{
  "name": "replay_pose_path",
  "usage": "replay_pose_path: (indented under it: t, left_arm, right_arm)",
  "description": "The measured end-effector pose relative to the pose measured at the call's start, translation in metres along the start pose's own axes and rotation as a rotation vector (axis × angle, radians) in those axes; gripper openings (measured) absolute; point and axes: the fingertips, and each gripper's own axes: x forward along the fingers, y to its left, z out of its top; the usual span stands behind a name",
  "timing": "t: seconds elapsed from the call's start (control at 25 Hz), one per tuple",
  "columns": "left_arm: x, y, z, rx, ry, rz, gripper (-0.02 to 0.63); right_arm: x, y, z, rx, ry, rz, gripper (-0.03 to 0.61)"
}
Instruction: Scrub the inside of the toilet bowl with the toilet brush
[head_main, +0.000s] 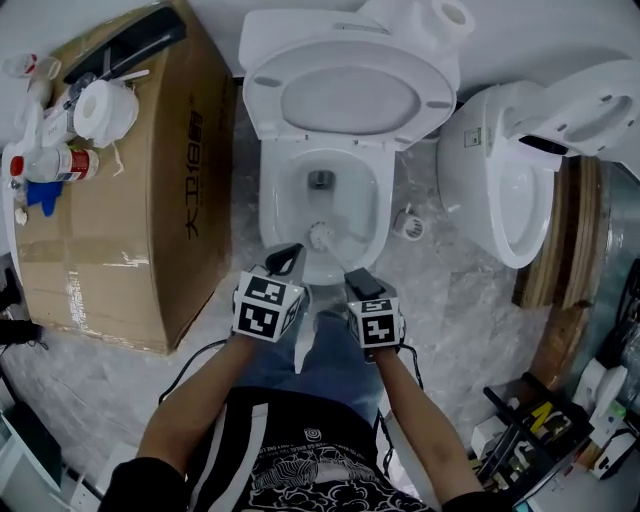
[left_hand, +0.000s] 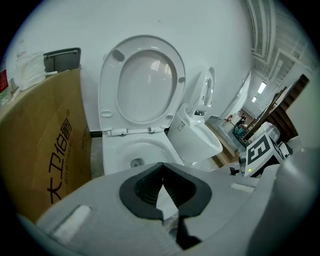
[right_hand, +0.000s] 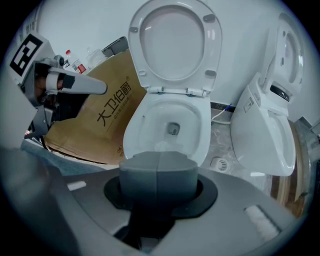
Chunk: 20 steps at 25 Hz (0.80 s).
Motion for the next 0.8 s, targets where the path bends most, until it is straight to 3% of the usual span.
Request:
replay_pose_path:
  t: [0.36, 0.8]
  left_arm:
    - [0.009, 0.005, -0.002, -0.041, -0.009, 0.006, 0.002]
    - [0.028, 0.01, 0.004, -0.072, -0.004, 0.029, 0.002]
  right_arm:
    - [0.011, -0.036, 0.009, -0.003, 0.005, -0.048, 0.149]
    - [0.027, -0.073, 0.055, -0.029, -0.058, -0.058, 0.149]
